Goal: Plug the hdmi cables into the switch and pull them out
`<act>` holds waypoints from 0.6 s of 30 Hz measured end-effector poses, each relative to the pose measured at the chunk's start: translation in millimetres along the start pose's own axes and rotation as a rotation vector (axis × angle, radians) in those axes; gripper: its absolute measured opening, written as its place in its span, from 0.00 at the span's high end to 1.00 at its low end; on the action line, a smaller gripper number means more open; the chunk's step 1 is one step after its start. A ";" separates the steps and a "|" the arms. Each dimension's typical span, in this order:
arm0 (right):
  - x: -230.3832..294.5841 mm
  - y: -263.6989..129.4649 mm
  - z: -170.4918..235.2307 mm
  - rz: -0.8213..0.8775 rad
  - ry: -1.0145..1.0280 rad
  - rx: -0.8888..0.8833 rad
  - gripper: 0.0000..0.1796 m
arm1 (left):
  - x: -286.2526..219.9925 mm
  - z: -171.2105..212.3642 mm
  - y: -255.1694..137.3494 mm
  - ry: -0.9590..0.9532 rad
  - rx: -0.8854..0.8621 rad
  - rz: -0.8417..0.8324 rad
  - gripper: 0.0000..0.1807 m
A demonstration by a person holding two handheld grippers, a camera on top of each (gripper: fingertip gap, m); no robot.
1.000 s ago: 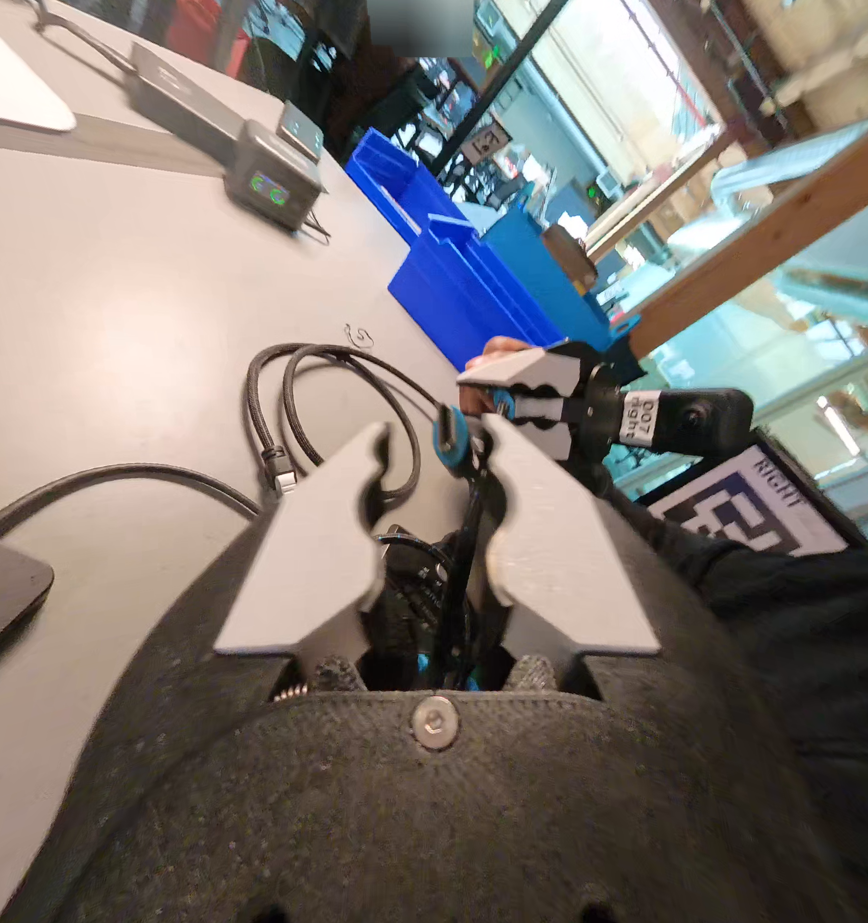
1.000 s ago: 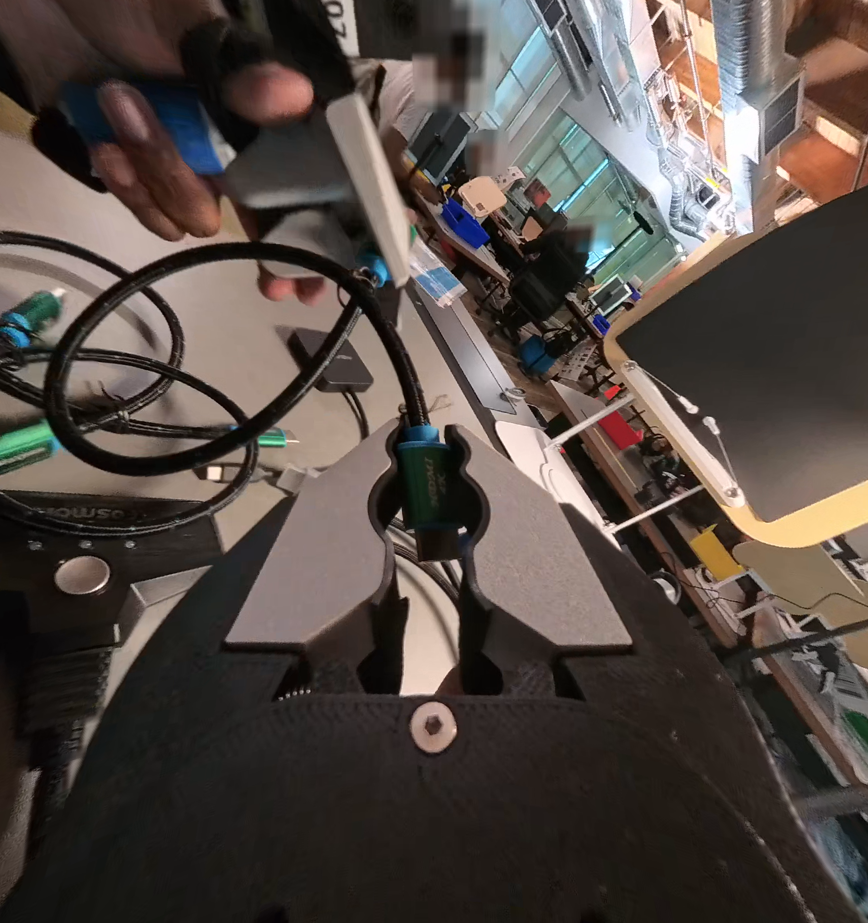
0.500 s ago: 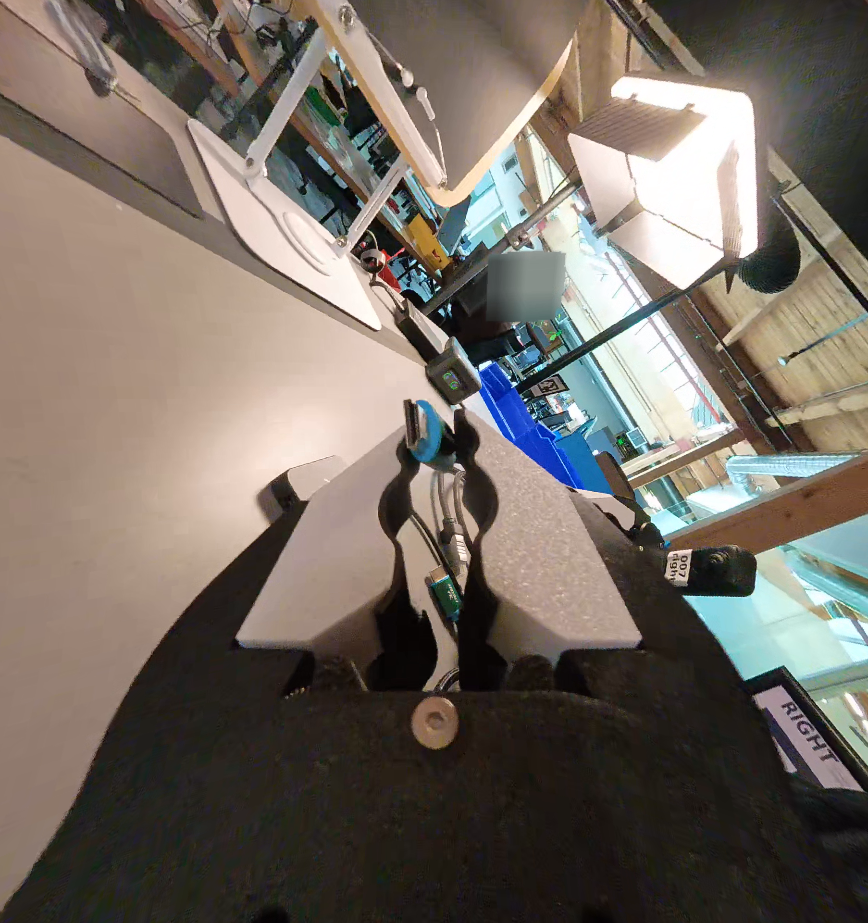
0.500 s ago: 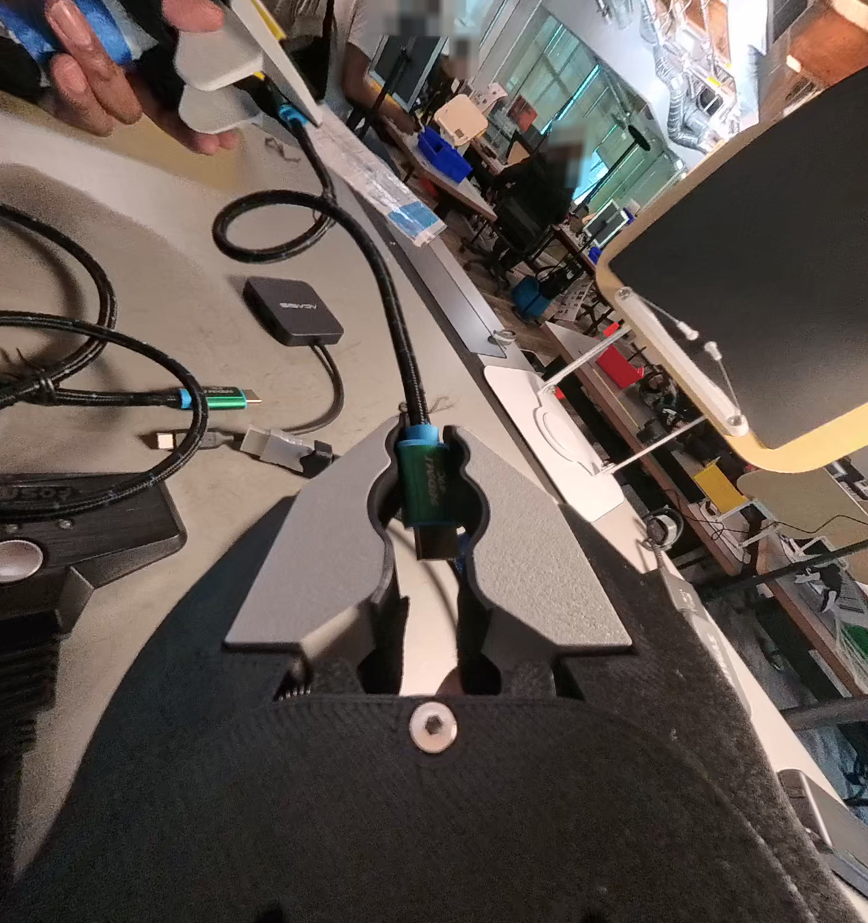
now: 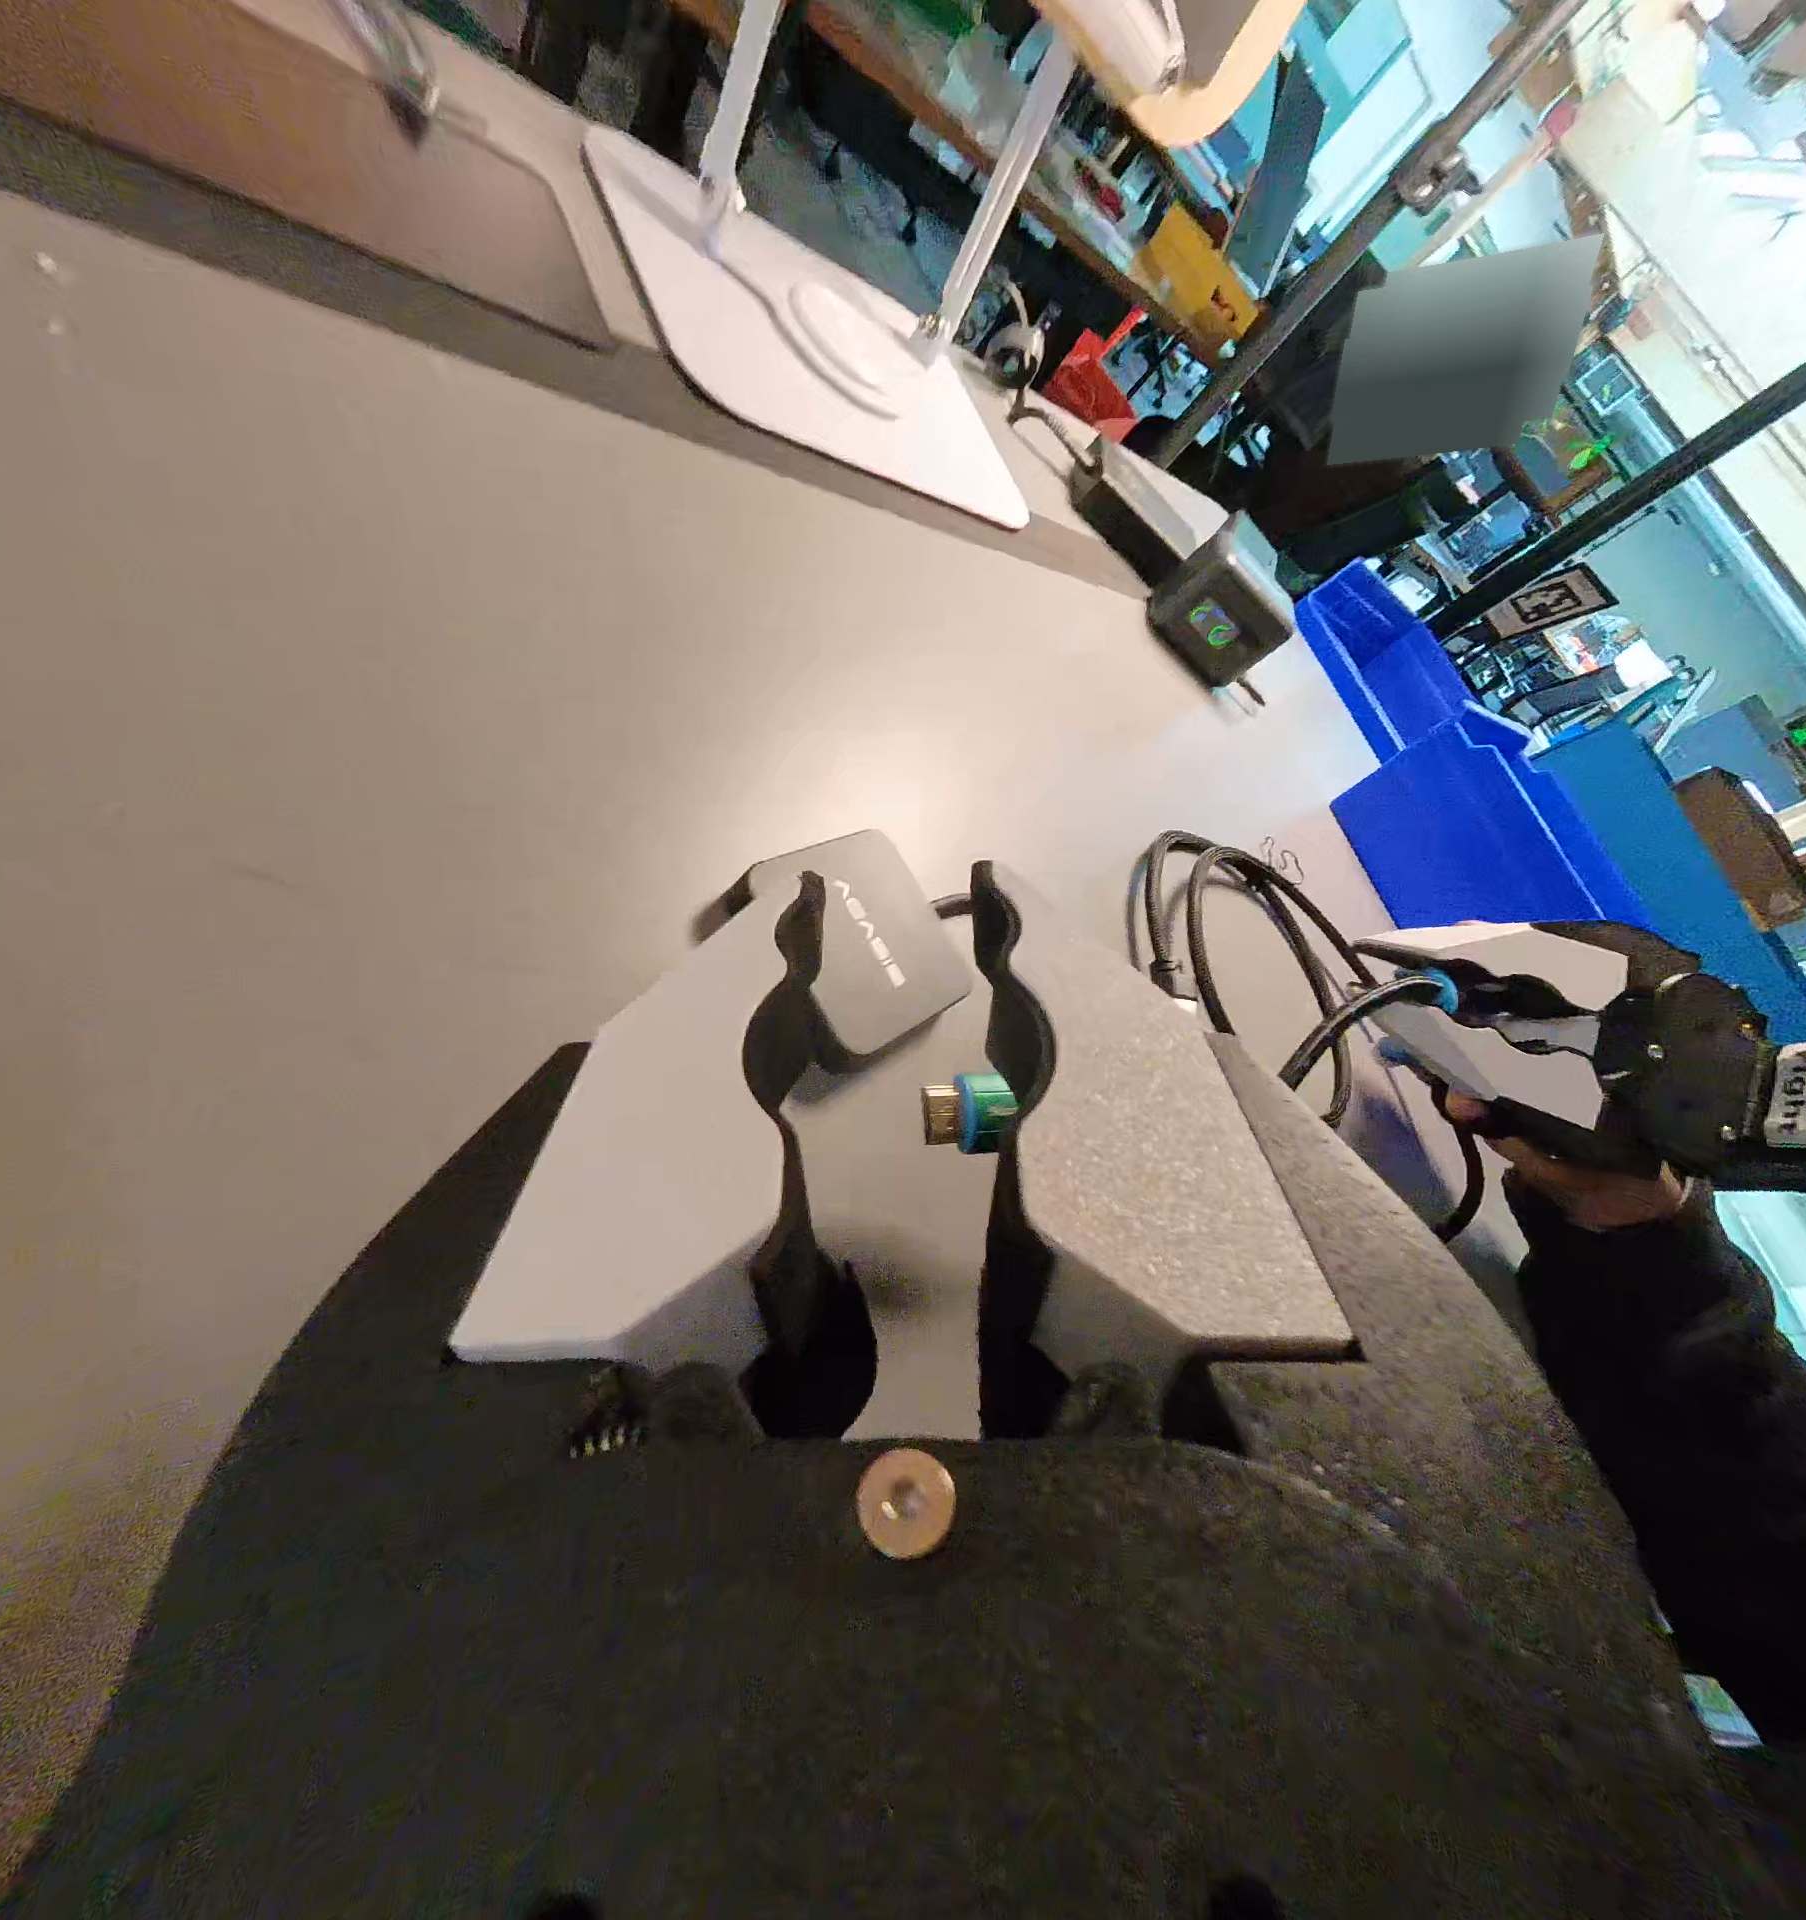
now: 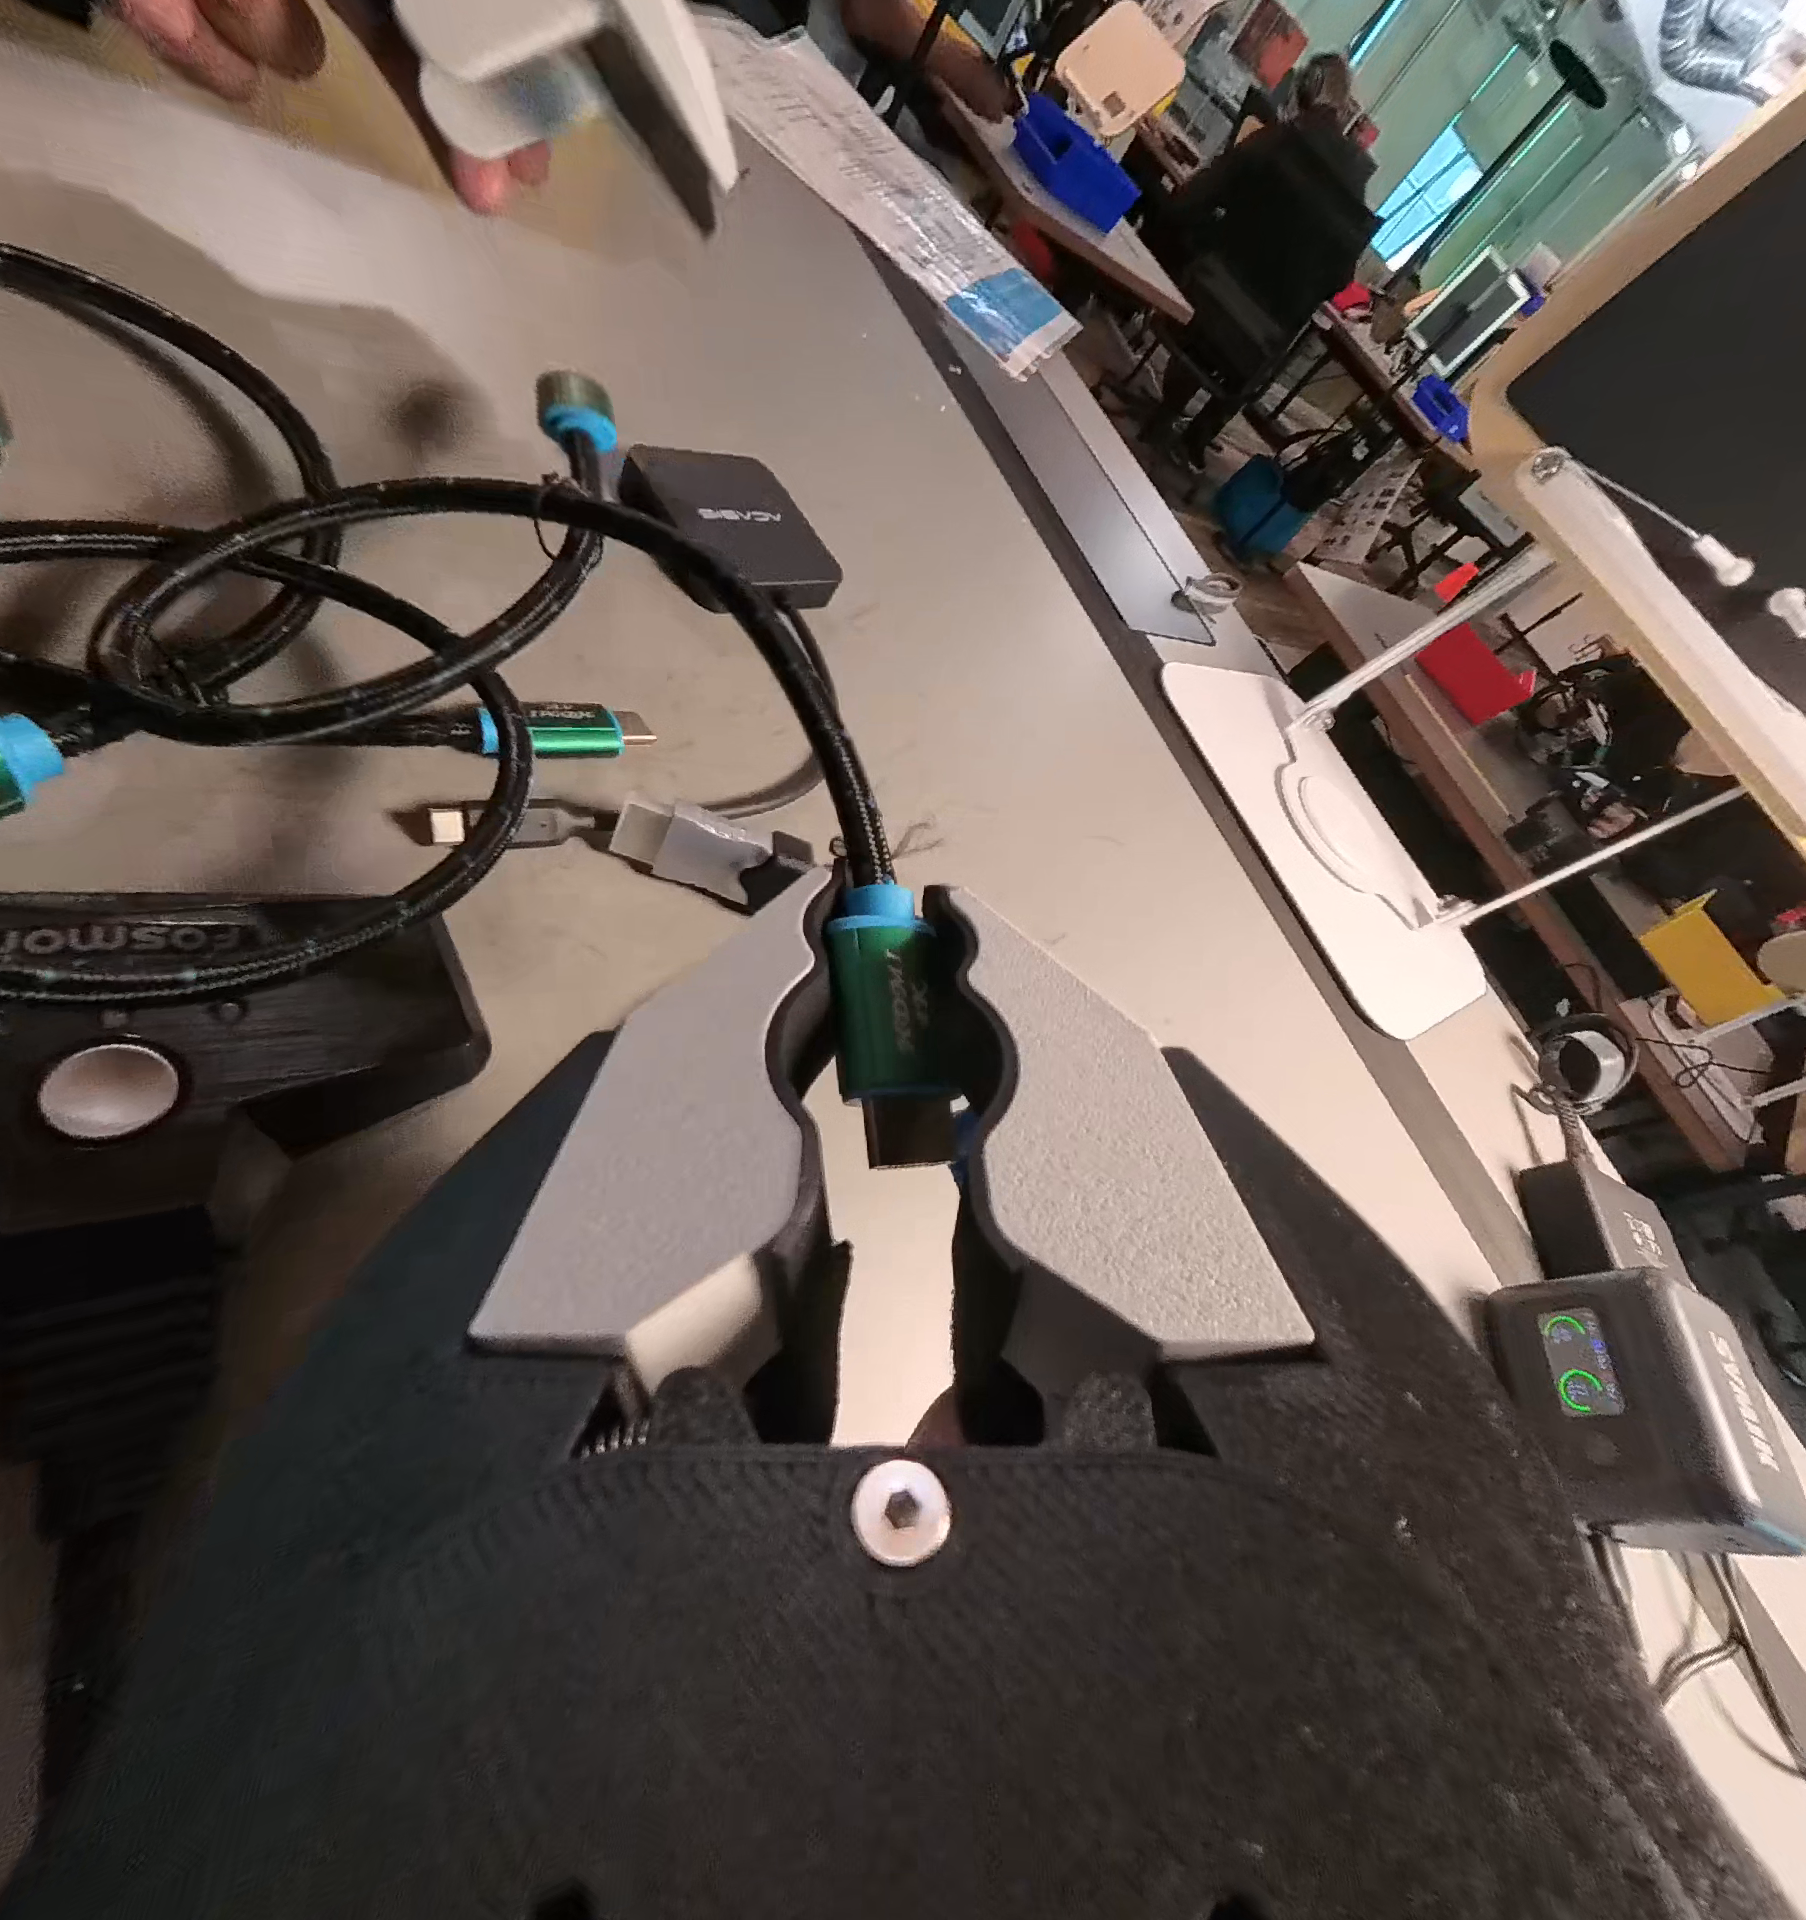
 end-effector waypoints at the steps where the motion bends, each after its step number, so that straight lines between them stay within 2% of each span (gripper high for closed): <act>1: 0.2 0.6 -0.6 0.000 0.009 0.001 0.91 | -11.9 -2.4 -2.2 0.026 -0.027 0.025 0.83; 4: 0.1 2.6 -1.9 0.001 0.061 0.008 0.91 | -74.9 5.1 -1.6 0.041 -0.019 0.245 0.83; 6: 0.2 4.6 -2.8 0.006 0.107 0.016 0.91 | -121.1 25.2 8.6 0.045 0.048 0.375 0.84; 8: 1.3 6.4 -4.6 0.010 0.143 0.018 0.91 | -153.3 52.1 27.3 -0.014 0.116 0.432 0.85; 10: 3.0 6.6 -7.2 0.021 0.148 0.008 0.91 | -163.4 75.7 48.0 -0.149 0.136 0.397 0.92; 12: 4.1 4.9 -10.5 0.043 0.116 -0.011 0.91 | -161.3 87.6 61.8 -0.256 0.110 0.355 0.94; 15: 5.3 1.8 -16.4 0.085 0.038 -0.028 0.91 | -155.9 87.2 69.7 -0.297 0.049 0.287 0.88; 18: 9.1 -0.4 -23.6 0.131 -0.051 -0.058 0.91 | -162.4 84.6 75.7 -0.299 0.052 0.299 0.81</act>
Point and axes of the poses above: each gripper's, where its closed fingertips meet, y out along the fingers, z out of its underside, x = y × z across the jaws, the point moved 7 cm from there along -y, back along the fingers
